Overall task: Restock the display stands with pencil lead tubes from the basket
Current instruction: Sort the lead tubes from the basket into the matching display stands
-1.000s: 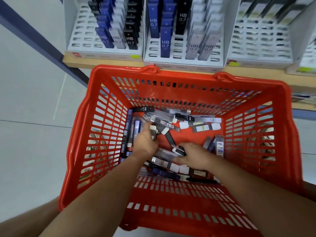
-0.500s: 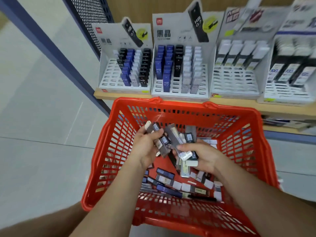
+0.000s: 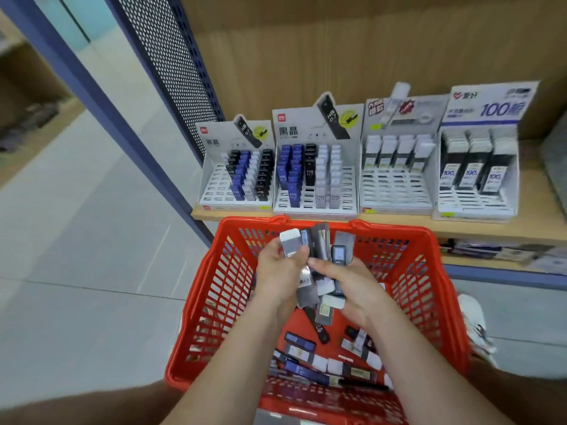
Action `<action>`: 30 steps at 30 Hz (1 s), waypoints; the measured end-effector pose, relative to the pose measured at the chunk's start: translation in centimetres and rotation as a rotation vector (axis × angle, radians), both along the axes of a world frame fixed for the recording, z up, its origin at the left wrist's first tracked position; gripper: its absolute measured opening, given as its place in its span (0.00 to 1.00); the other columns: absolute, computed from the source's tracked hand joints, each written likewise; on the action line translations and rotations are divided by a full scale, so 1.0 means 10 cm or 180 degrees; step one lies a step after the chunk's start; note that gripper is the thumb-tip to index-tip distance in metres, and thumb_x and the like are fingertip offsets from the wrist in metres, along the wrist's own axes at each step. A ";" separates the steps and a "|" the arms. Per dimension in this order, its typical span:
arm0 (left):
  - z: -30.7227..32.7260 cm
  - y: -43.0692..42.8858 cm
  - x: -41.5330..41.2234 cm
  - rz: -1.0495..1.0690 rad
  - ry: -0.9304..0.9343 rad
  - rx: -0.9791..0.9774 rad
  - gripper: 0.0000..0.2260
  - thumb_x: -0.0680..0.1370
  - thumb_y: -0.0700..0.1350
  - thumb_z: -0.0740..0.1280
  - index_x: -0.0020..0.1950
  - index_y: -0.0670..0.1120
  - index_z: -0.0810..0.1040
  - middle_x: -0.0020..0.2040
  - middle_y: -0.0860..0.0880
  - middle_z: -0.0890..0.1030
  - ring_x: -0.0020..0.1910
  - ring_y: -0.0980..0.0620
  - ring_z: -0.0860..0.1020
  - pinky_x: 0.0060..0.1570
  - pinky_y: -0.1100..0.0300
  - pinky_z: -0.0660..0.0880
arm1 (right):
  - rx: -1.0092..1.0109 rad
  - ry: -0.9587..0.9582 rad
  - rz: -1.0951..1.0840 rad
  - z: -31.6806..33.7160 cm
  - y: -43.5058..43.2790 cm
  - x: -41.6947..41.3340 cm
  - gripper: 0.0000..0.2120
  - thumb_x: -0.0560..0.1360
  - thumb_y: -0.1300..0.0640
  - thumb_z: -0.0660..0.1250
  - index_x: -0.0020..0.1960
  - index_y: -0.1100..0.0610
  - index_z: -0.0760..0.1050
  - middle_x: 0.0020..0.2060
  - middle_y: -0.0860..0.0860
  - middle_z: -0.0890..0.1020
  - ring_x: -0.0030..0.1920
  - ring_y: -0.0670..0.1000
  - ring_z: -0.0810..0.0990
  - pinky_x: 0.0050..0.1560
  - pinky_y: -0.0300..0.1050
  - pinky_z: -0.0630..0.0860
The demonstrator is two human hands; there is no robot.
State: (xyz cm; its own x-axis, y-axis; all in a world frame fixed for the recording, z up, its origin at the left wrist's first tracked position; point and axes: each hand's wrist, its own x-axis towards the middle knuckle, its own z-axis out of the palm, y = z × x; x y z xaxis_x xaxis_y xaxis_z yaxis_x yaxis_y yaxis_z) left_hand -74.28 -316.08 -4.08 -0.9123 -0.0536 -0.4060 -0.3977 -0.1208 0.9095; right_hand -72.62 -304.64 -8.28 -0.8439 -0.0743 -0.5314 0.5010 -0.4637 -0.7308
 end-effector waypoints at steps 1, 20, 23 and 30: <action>0.05 0.02 0.03 -0.0045 0.0017 -0.0005 0.05 0.79 0.34 0.64 0.47 0.44 0.76 0.39 0.51 0.84 0.45 0.50 0.83 0.42 0.59 0.80 | 0.0040 0.0029 -0.0039 0.02 -0.01 0.00 0.51 0.45 0.46 0.87 0.64 0.61 0.75 0.53 0.60 0.85 0.53 0.61 0.84 0.54 0.64 0.80; 0.38 0.28 -0.11 -0.1094 0.0643 -0.1347 0.15 0.72 0.40 0.74 0.56 0.52 0.78 0.40 0.54 0.84 0.40 0.56 0.83 0.43 0.60 0.80 | -0.0497 0.0168 -0.0468 0.21 0.37 -0.05 0.25 0.64 0.52 0.78 0.59 0.56 0.81 0.53 0.60 0.85 0.54 0.63 0.83 0.58 0.67 0.77; 0.44 0.34 -0.18 -0.1360 0.0705 -0.1290 0.22 0.73 0.38 0.73 0.62 0.57 0.75 0.40 0.55 0.82 0.41 0.59 0.81 0.39 0.70 0.74 | -0.0587 0.0401 -0.0398 0.25 0.49 -0.08 0.20 0.66 0.57 0.74 0.58 0.58 0.82 0.52 0.61 0.85 0.53 0.63 0.84 0.56 0.63 0.79; 0.55 0.50 -0.48 -0.1076 0.0696 -0.0835 0.08 0.78 0.41 0.67 0.56 0.50 0.73 0.46 0.40 0.81 0.46 0.39 0.82 0.51 0.44 0.79 | -0.0492 0.0699 -0.0708 0.36 0.72 -0.13 0.18 0.65 0.61 0.72 0.55 0.60 0.81 0.47 0.60 0.85 0.45 0.60 0.85 0.43 0.58 0.83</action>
State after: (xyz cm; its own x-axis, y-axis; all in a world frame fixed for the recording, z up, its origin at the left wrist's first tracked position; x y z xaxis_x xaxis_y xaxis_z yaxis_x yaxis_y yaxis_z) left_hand -79.08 -311.03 1.43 -0.9588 0.1856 -0.2150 -0.1710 0.2271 0.9587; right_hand -73.91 -297.43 -4.70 -0.9414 0.0588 -0.3322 0.2139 -0.6574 -0.7225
